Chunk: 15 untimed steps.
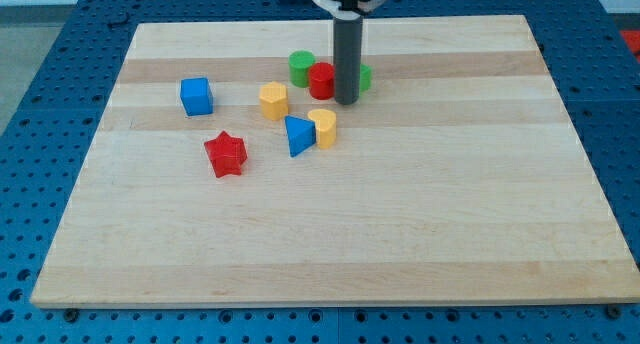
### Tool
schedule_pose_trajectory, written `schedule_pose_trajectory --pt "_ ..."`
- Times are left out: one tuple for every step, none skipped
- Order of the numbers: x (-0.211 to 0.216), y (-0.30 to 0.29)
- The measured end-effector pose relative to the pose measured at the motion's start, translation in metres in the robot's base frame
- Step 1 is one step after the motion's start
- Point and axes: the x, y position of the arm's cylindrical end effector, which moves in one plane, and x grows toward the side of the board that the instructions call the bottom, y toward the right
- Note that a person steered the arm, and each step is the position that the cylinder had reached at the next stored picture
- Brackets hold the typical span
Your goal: Push the red star to the yellow hexagon
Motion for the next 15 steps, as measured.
schedule_pose_trajectory --pt "-0.001 -0.002" --pt "0.013 0.010" --pt "0.018 0.054" --pt "0.051 0.060" --pt "0.087 0.056" --pt "0.117 0.030" --pt "0.129 -0.007" --pt "0.139 -0.057" --pt "0.138 -0.090" --pt "0.138 -0.123" --pt "0.138 -0.144" --pt "0.136 -0.151" --pt "0.129 -0.151" --pt "0.114 -0.151" --pt "0.099 -0.151"
